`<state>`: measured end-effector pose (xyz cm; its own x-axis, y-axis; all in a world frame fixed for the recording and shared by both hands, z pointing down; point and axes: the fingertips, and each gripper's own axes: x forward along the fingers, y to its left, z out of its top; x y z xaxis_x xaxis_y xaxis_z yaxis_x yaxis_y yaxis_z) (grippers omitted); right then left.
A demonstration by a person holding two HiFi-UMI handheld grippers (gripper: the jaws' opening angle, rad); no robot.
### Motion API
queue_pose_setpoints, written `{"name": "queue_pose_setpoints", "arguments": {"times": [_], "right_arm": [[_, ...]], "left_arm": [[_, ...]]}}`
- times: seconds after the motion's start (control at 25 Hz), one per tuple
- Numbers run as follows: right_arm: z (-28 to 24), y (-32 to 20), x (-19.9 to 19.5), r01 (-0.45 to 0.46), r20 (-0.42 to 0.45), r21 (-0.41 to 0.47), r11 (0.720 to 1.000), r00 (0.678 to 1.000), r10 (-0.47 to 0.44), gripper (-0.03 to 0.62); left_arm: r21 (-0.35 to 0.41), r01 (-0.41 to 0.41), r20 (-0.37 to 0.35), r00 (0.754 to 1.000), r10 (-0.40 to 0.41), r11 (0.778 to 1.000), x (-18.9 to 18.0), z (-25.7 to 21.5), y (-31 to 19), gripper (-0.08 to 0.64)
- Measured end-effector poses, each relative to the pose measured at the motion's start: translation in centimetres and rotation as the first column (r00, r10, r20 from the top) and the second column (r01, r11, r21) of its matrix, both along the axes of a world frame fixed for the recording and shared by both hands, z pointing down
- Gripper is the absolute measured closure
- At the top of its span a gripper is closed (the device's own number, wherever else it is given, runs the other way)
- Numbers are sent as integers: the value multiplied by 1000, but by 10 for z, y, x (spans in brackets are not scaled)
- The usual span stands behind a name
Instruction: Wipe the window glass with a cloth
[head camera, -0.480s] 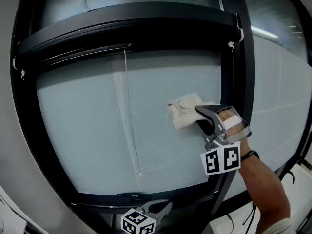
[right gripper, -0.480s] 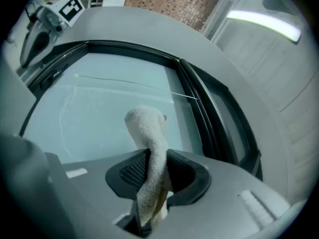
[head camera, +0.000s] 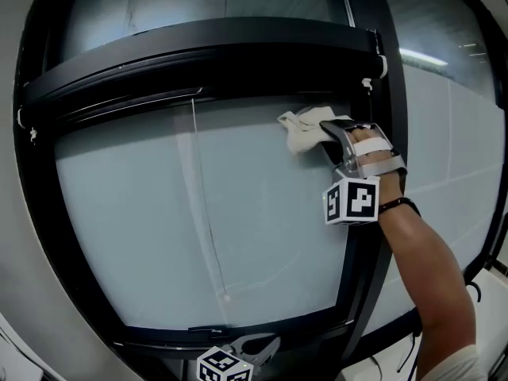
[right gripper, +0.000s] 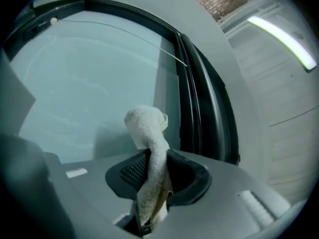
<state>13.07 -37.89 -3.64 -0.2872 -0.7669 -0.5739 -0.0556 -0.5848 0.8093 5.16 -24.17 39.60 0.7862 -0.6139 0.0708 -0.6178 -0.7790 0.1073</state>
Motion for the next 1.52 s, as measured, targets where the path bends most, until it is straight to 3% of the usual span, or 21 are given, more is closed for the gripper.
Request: {"name": "queue_pose_setpoints", "arguments": {"times": [0.56, 1.52], "right_arm": [[12, -42, -2, -87, -42, -19, 996, 995, 86, 499], [49, -49, -5, -64, -44, -76, 995, 997, 61, 503]], "left_arm": [[-15, -7, 11, 1000, 8, 1000, 0, 5, -6, 545], [-1, 18, -2, 1000, -18, 1000, 1, 8, -10, 543]]}}
